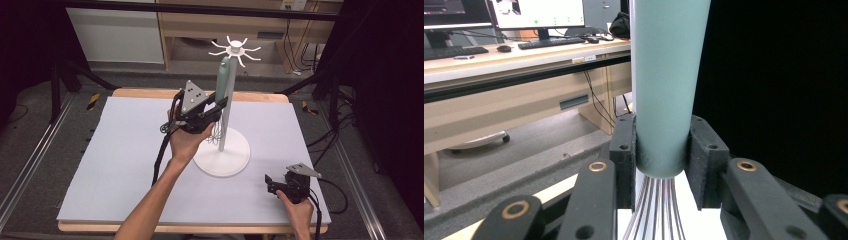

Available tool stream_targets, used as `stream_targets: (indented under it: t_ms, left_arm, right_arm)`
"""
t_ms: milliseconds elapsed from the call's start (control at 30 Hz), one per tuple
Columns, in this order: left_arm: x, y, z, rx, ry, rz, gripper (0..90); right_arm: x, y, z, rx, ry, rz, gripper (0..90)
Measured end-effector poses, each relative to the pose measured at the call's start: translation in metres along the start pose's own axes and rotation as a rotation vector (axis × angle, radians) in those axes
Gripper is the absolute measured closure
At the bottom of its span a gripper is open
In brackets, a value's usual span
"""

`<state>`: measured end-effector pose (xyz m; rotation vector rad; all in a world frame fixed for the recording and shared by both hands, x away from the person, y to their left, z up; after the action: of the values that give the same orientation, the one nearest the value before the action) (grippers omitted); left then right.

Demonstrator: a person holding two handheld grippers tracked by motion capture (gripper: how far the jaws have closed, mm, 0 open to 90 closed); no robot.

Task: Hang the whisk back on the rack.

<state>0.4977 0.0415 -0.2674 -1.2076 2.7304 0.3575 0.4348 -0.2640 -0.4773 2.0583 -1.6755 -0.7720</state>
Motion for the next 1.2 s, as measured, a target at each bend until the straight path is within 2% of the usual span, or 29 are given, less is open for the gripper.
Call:
stream_targets:
  t_ms: [233,500,667,933,1000,1200]
  left_arm:
    - [0.000,0.001,0.005,-0.018,-0.010,0.001,62.5]
    - [0.001,0.015,0.021,-0.024,-0.006,0.008,56.2]
    - [-0.001,0.031,0.038,-0.040,-0.006,0.020,51.6]
    - [-0.005,0.051,0.058,-0.062,-0.007,0.014,47.8]
    - [-0.007,0.058,0.067,-0.086,-0.017,0.010,46.3]
    - [-0.008,0.067,0.084,-0.117,-0.020,0.013,43.9]
  right_arm:
    - [0.000,0.000,0.000,0.000,0.005,0.002,7.2]
    - [0.000,0.000,0.000,0.001,-0.002,0.000,7.2]
    - [0.001,0.000,0.000,0.001,-0.004,0.006,7.2]
    - [0.000,-0.001,0.000,0.001,0.001,0.007,7.2]
    - [-0.001,-0.001,0.000,-0.002,-0.002,0.011,7.2]
    - [-0.001,-0.001,0.000,-0.002,0.002,0.012,7.2]
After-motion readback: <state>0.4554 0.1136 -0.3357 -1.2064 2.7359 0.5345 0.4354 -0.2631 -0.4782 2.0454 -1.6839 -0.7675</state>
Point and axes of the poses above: each handheld gripper's, and its own axes: y roughly backward along the jaws, z roughly out of its underside, x roughly to its right, the point moved 1 cm from there along -y, roughly forward along the jaws, and after that the axes turned 10 degrees about -y, right-handed, at the moved point
